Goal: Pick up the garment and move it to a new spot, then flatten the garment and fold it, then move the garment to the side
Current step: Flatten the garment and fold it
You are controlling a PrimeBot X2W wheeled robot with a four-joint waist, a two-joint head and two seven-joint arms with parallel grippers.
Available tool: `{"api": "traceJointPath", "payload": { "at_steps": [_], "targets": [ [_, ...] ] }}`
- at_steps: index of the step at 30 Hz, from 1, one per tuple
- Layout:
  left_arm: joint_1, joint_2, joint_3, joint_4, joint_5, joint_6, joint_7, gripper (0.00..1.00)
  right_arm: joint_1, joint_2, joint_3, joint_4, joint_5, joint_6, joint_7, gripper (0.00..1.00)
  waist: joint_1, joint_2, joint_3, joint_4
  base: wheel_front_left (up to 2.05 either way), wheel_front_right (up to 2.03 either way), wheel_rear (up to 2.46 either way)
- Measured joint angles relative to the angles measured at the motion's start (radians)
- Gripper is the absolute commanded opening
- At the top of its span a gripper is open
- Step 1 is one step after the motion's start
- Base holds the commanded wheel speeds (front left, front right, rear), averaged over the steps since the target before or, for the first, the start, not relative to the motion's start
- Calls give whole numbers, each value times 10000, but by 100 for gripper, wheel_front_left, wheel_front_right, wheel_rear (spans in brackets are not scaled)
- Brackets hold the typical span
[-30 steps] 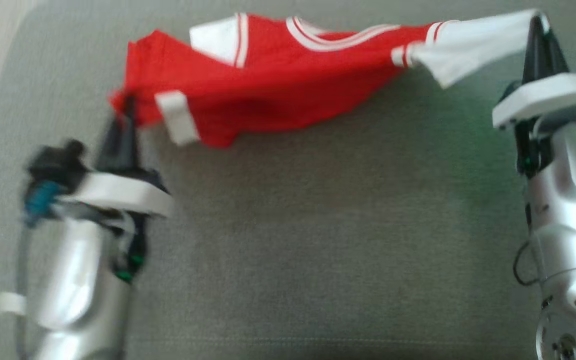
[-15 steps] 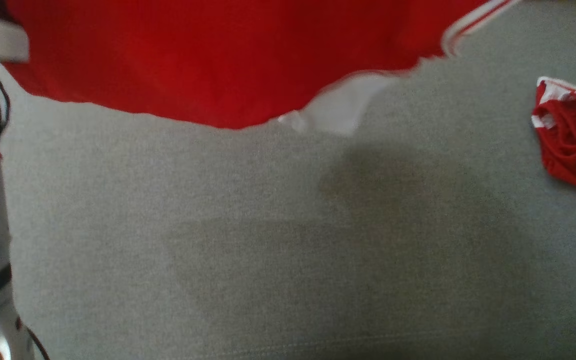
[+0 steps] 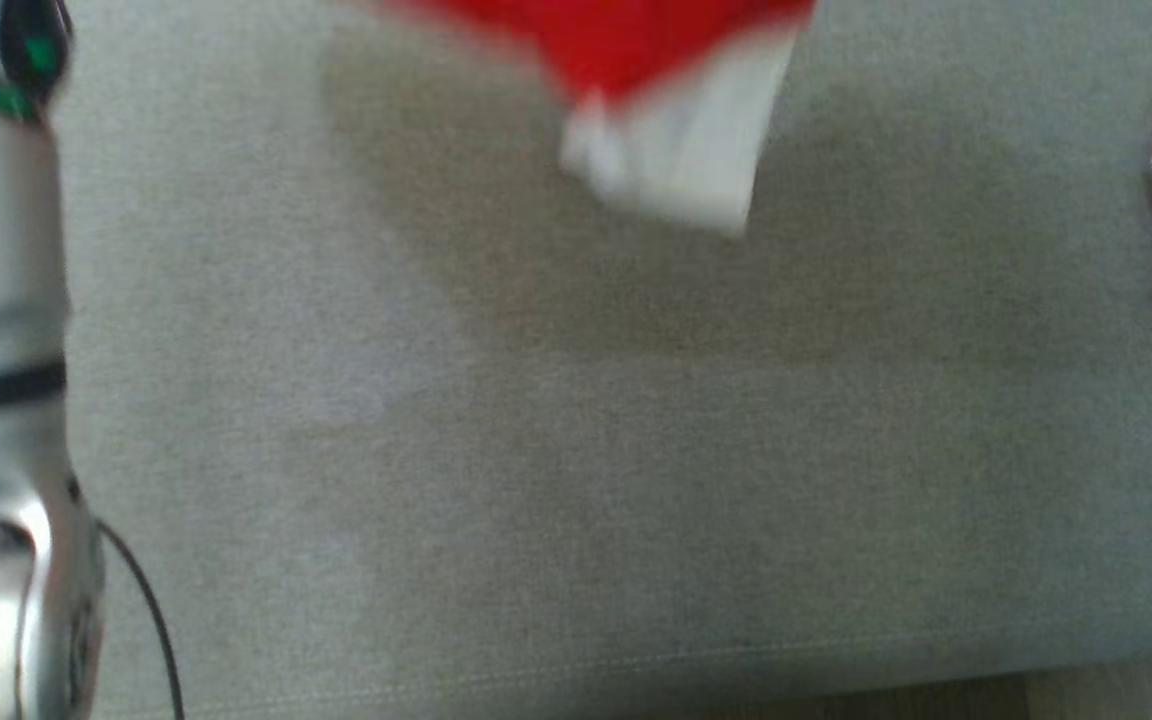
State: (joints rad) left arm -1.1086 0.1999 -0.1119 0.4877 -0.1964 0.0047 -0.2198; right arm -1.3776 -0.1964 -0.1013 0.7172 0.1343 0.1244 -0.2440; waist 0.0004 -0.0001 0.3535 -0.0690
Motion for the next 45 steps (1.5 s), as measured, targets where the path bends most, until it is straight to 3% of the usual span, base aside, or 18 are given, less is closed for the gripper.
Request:
{"api": "traceJointPath", "payload": {
  "at_steps": [4, 8, 17, 25, 28, 34, 45],
  "targets": [
    [-1084, -418, 163, 506, -186, -27, -324, 0, -718, 8, -738, -853, -307, 0, -123, 0, -3, 0, 144, -158, 0, 0, 0],
    [-614, -533, 368, 995, -384, -228, -382, 0, 104, 165, -648, -1400, -230, 0, -130, 0, -4, 1, 44, -311, 0, 0, 0],
    [4049, -1484, 961, 2422, -1053, -541, -366, 0, 6076, 673, 470, -612, 1941, 0, -113, 0, -4, 0, -485, -524, 0, 0, 0],
    [6978, -1741, 1331, 3323, -1615, -585, -359, 0, 9128, 991, 1835, -1360, 3350, 0, -113, 0, -4, 1, -1302, -839, 0, 0, 0],
    [7566, -1737, 1200, 3241, -2090, -625, -368, 0, 10117, 978, 1952, -1601, 3459, 0, -104, 0, -4, 1, -1658, -917, 0, 0, 0],
    [8803, -1739, 798, 2621, -2746, -217, -364, 0, 11591, 980, 1950, -1783, 3676, 0, 157, 0, -4, 1, -2317, -859, 0, 0, 0],
    [10439, -1701, 374, 537, -2412, 134, -359, 0, 13287, 1200, 1597, -3026, 3710, 0, 596, 0, -5, 1, -2663, -489, 0, 0, 0]
  ]
}}
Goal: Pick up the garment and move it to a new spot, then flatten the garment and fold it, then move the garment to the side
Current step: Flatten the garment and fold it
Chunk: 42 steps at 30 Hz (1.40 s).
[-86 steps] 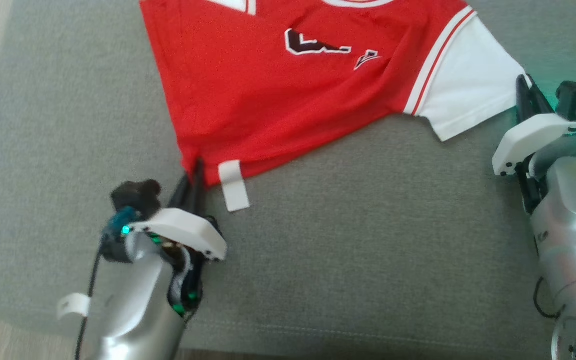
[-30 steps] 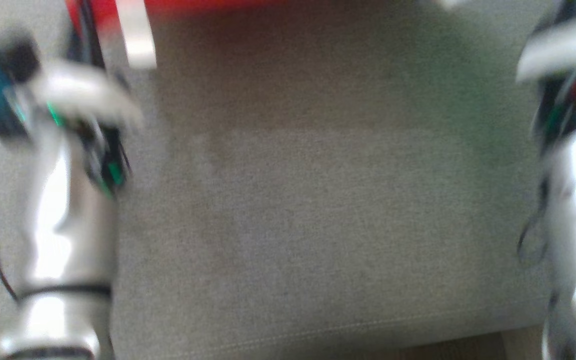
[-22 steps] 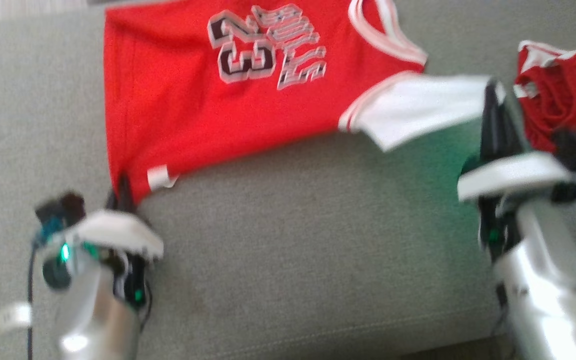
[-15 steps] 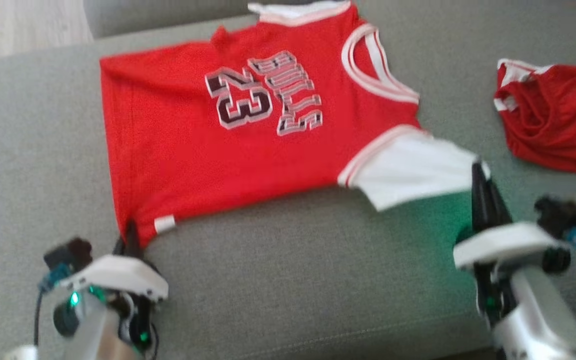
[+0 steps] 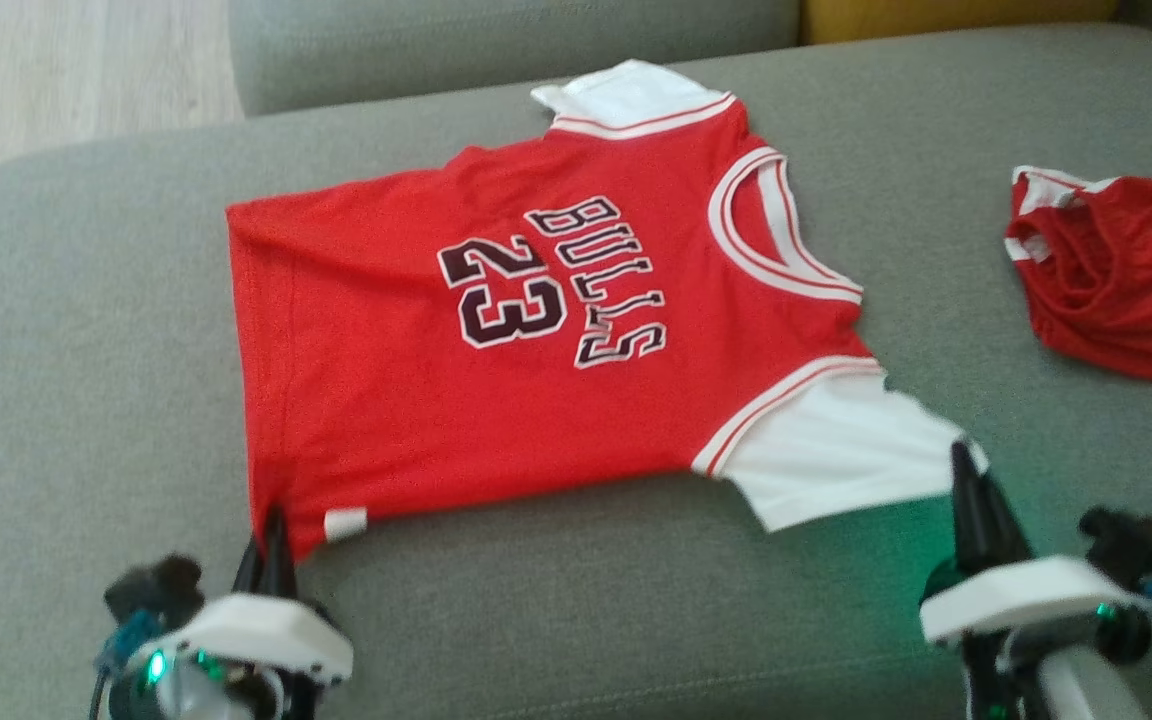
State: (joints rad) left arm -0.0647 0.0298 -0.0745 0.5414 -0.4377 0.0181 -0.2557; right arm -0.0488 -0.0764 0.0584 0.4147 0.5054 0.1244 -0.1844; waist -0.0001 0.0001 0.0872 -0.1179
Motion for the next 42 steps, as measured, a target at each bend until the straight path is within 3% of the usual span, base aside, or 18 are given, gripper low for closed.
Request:
{"api": "traceJointPath", "payload": {
  "at_steps": [4, 9, 17, 22, 32, 33, 34, 35, 36, 42],
  "targets": [
    [-357, 10, -215, -734, 382, 86, 0, 0, -548, 0, -242, -387, -144, 0, 205, 0, 0, 0, 287, 113, 0, 0, 0],
    [-1193, 15, -453, -773, 209, 173, 0, 0, -1990, 4, -203, -10, -568, 0, 391, 0, 0, 0, 503, 211, 0, 0, 0],
    [-2572, 10, -763, 270, -29, 573, 0, 0, -4156, 6, -98, 1643, -1237, 0, 67, 0, 1, 0, 1101, 403, 0, 0, 0],
    [-3311, 0, -771, 786, -54, 767, 0, 0, -5409, -2, -640, 2907, -1687, 0, -357, 0, 1, -1, 1585, 536, 0, 0, 0],
    [-4375, -21, -794, 1294, -50, 830, 0, 0, -6811, -6, -968, 4414, -2368, 0, -637, 0, 3, -1, 2268, 734, 0, 0, 0],
    [-4454, -23, -794, 1302, -50, 884, 0, 37, -6906, -2, -968, 4485, -2439, 0, -637, 0, 2, 0, 2311, 746, 0, 0, 0],
    [-4588, -23, -786, 1315, -35, 890, -2, 100, -7045, 13, -1032, 4410, -2598, 0, -637, 17, 2, 0, 2398, 763, 0, 0, 0],
    [-4588, -23, -786, 1315, -35, 890, -2, 100, -7045, 13, -1032, 4410, -2598, 0, -637, 17, 2, 0, 2398, 763, 0, 0, 0],
    [-4612, -25, -769, 1260, -27, 951, -2, 100, -7078, 21, -1116, 4293, -2665, 0, -637, 96, 2, 0, 2445, 768, 0, 0, 0],
    [-4363, -19, -690, 326, -125, 1068, -4, 100, -6828, 56, -1611, 3243, -2867, 0, -665, 100, 3, -1, 2565, 883, 0, 0, 0]
  ]
}}
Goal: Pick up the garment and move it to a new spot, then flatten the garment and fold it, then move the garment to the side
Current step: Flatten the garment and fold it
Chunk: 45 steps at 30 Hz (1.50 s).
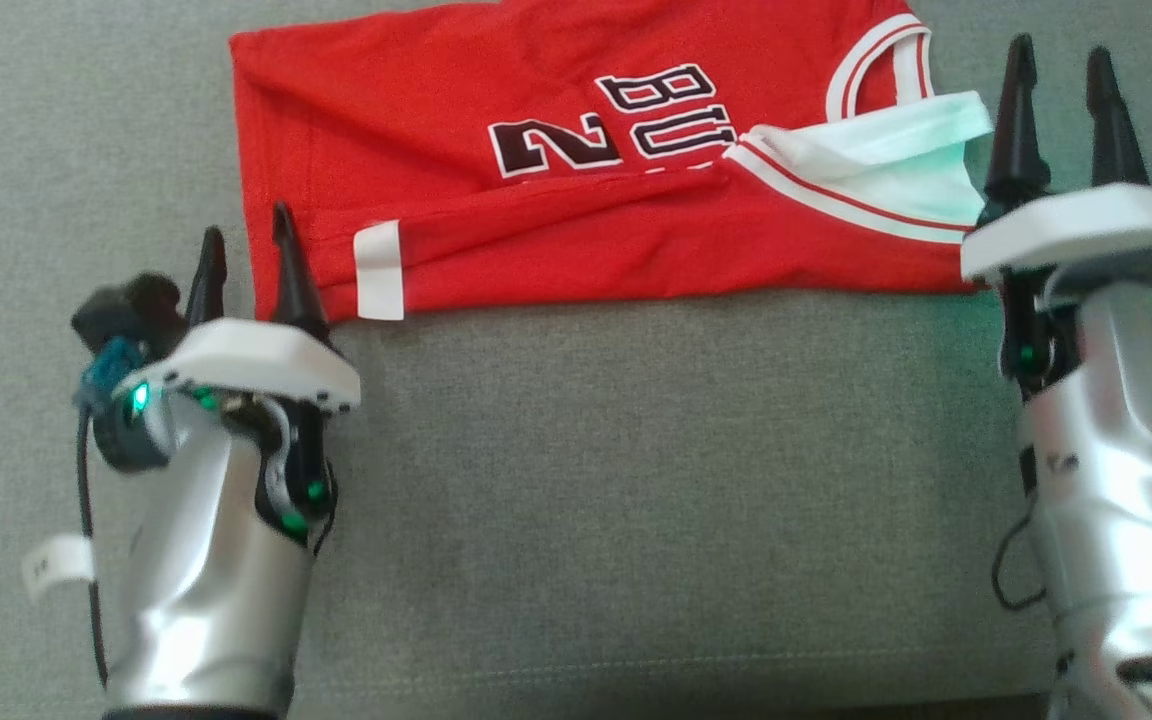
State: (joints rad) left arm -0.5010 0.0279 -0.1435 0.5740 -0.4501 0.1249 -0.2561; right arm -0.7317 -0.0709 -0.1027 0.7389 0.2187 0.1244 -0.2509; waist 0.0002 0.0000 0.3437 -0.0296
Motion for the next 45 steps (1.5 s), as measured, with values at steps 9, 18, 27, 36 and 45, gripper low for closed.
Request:
{"api": "traceJointPath", "payload": {
  "at_steps": [9, 18, 27, 36, 45],
  "targets": [
    [1585, 15, -339, -562, 374, 82, -4, 100, 2044, 86, 280, -418, -125, 0, 0, 100, -2, 0, -252, 88, 0, 0, 0],
    [1660, 17, -658, -558, 414, 71, -4, 100, 2059, 100, 15, 957, -623, -2, 0, 100, -2, 0, -235, 223, 0, 0, 0],
    [1656, 23, -901, -311, 336, -169, -4, 100, 1127, 98, 420, 2176, -775, 0, -130, 0, -2, 0, -228, 306, 0, 0, 0],
    [1562, 25, -704, -278, -117, -516, -4, 100, 1118, 100, 765, 2010, -504, 0, -119, 0, -2, 0, -155, 106, 0, 0, 0],
    [1400, 23, -397, -336, -372, -648, -6, 100, 1082, 111, 1003, 1804, -320, 0, -117, 0, -2, 0, 35, -95, 0, 0, 0]
  ]
}}
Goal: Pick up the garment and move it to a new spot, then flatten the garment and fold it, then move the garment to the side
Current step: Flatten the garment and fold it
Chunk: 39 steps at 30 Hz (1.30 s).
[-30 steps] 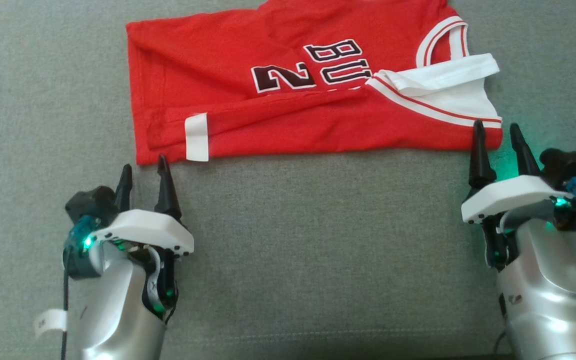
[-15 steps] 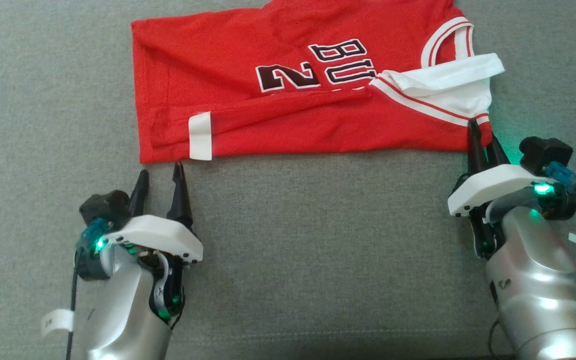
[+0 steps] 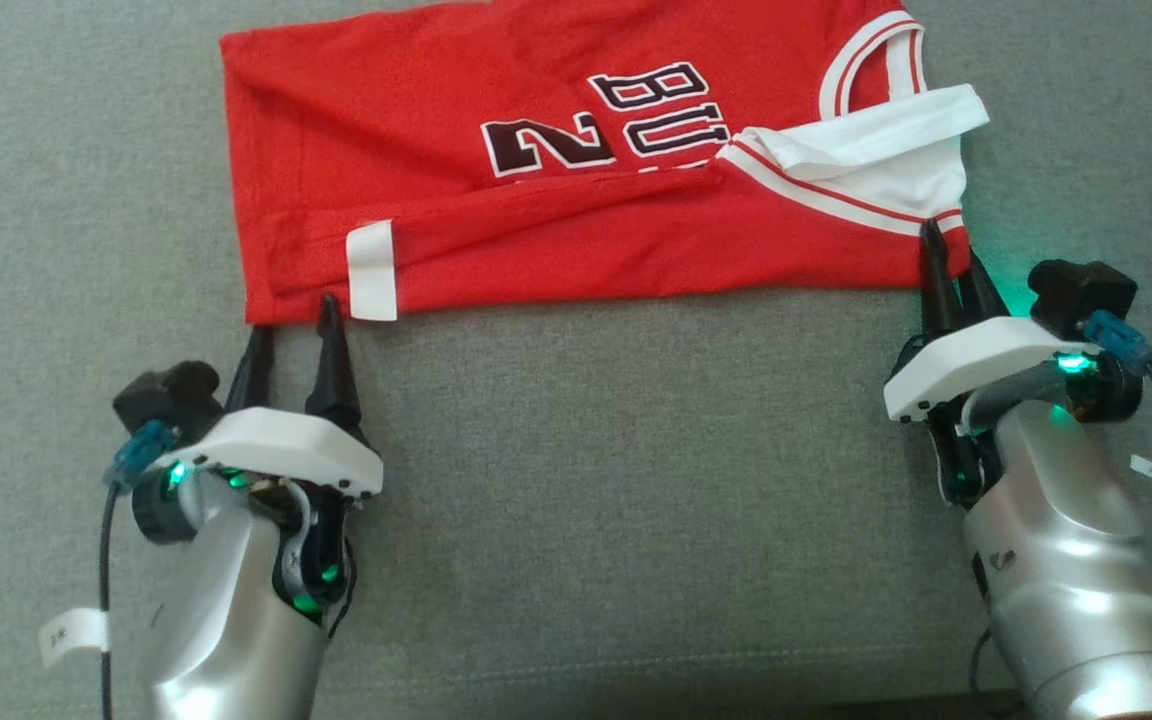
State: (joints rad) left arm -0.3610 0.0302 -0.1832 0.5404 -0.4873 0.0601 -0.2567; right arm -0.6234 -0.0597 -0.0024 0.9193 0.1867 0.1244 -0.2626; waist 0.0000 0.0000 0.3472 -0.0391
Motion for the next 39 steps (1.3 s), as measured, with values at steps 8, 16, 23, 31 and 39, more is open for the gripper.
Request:
{"api": "traceJointPath", "payload": {
  "at_steps": [8, 16, 23, 31, 39],
  "targets": [
    [-442, 4, 115, 673, -159, -73, -75, 71, -15, 10, 213, -94, 178, 0, 0, 0, 0, 0, 47, -118, 0, 0, 0],
    [-972, 63, -84, 1737, -362, -382, -105, 0, -10, 8, 303, -186, 341, 0, 2, 0, 0, 0, -61, -153, 0, 0, 0],
    [-985, 105, -203, 1931, -633, -610, -82, 0, 26, 6, 293, -435, 441, 0, 38, 0, 0, 0, -383, -86, 0, 0, 0],
    [-929, -27, 742, 936, -38, -702, 2, 0, -5, 12, -13, -878, 596, 0, 46, 0, 0, 0, -1150, 64, 0, 0, 0],
    [-546, -52, 1329, 1074, 165, -876, 2, 0, 96, 46, 105, -449, 980, 0, 48, 0, 0, 0, -2421, 143, 0, 0, 0]
  ]
}}
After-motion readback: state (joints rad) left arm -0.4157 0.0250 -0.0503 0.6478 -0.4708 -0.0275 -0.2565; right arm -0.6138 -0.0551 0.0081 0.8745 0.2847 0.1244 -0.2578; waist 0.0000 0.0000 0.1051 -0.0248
